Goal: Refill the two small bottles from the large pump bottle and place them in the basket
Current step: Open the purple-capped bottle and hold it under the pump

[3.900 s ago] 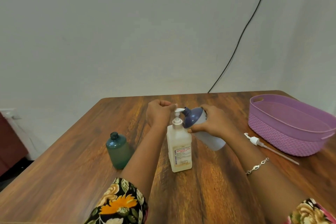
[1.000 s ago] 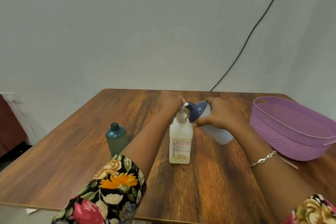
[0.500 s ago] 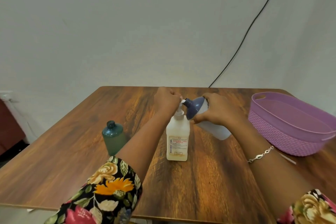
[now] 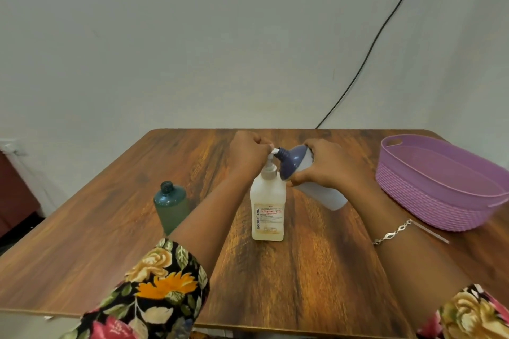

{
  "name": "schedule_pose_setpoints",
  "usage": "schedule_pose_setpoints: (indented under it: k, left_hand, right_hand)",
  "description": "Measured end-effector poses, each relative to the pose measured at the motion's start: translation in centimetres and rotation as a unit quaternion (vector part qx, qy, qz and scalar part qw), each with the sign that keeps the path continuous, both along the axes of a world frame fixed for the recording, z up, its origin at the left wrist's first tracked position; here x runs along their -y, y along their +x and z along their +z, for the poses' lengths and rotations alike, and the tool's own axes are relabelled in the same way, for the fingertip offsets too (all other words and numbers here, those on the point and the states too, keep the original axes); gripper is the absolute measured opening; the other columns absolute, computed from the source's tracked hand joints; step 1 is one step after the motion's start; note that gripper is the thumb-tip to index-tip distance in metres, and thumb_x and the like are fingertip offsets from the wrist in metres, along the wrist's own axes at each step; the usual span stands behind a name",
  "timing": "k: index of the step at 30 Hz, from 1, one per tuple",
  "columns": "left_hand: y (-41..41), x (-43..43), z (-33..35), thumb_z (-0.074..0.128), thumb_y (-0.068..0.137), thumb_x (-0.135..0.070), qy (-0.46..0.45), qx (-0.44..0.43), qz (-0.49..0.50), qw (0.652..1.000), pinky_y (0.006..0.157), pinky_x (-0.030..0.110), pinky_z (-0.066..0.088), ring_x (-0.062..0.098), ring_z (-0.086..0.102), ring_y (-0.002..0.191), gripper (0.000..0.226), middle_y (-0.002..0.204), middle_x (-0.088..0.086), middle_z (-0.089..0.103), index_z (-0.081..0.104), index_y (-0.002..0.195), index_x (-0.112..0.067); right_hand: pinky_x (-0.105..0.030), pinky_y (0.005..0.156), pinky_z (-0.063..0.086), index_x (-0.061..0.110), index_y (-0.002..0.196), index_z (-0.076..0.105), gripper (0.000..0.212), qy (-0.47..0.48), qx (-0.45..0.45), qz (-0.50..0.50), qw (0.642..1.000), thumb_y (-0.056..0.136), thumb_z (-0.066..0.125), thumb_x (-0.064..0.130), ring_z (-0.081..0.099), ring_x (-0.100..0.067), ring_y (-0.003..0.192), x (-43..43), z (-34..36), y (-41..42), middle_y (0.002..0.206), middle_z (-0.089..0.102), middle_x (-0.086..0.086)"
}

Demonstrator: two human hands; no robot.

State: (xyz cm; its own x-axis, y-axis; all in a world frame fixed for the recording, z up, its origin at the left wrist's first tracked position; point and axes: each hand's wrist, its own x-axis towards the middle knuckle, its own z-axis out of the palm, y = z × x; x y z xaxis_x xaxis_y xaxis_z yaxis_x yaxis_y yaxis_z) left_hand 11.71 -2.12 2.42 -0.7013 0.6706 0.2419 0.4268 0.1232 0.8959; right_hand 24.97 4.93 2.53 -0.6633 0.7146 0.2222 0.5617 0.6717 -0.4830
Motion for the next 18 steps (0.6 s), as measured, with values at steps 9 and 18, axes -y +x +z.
schedule_pose_setpoints:
  k: [9,18]
  left_hand:
    - [0.6,0.3,-1.0,0.058,0.088,-0.005,0.001,-0.058,0.025,0.998,0.045,0.008,0.033,0.001,0.049,0.057,0.013,0.073,-0.002,0.060,0.070,0.083,-0.003]
    - [0.7,0.2,-0.9,0.057,0.089,-0.005,0.001,-0.054,0.022,0.998,0.052,0.012,0.036,0.002,0.052,0.062,0.014,0.078,0.000,0.062,0.070,0.086,-0.003]
  right_hand:
    - [-0.021,0.060,0.035,0.022,0.109,0.053,0.061,-0.005,-0.001,-0.003,1.000,0.058,0.080,0.041,0.049,-0.013,0.085,-0.2,-0.9,-0.3,0.096,0.052,0.005]
    - [-0.025,0.065,0.036,0.023,0.107,0.052,0.058,0.006,0.013,-0.003,1.000,0.059,0.080,0.040,0.049,-0.014,0.087,-0.1,-0.6,-0.3,0.096,0.051,0.005]
